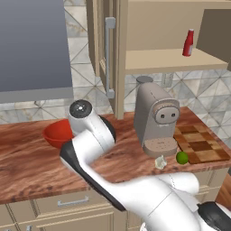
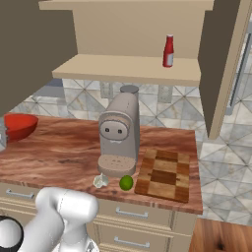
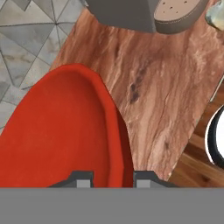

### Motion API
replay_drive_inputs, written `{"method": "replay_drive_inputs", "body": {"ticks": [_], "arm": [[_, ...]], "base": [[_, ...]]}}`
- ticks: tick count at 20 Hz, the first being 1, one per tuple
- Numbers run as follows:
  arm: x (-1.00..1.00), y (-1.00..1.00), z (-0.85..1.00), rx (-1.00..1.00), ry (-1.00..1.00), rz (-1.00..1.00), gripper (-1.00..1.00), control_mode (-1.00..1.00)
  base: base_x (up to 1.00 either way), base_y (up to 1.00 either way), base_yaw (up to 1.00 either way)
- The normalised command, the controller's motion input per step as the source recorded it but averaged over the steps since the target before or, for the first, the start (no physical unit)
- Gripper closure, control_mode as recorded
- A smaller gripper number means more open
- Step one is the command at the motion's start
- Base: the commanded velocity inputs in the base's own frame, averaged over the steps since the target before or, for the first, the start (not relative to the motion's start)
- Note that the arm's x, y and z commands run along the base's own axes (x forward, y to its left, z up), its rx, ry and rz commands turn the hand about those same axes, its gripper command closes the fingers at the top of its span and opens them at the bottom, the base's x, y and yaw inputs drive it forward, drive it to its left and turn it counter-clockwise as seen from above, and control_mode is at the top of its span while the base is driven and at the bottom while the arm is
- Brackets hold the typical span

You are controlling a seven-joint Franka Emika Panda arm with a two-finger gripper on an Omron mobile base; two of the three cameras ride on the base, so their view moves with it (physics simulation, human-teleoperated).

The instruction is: Open the cabinet. Place the bowl and condiment on the counter. Then place the lime and garlic on the cutting board.

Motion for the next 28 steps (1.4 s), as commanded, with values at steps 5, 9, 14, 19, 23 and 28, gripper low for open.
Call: {"method": "replay_drive_inputs", "body": {"ticks": [5, 9, 14, 19, 23, 28], "arm": [[0.24, 0.00, -0.15, 0.00, 0.00, 0.00, 1.00, -1.00], [0.29, 0.04, -0.33, 0.00, 0.00, 0.00, 1.00, -1.00], [0.27, 0.01, -0.32, 0.00, 0.00, 0.00, 1.00, -1.00], [0.34, 0.00, -0.17, 0.00, 0.00, 0.00, 1.00, -1.00], [0.41, 0.06, -0.18, 0.00, 0.00, 0.00, 1.00, -1.00], [0.31, 0.11, -0.20, 0.00, 0.00, 0.00, 1.00, -1.00]], "base": [[0.00, 0.00, 0.00], [0.00, 0.00, 0.00], [0.00, 0.00, 0.00], [0.00, 0.00, 0.00], [0.00, 0.00, 0.00], [0.00, 0.00, 0.00]]}}
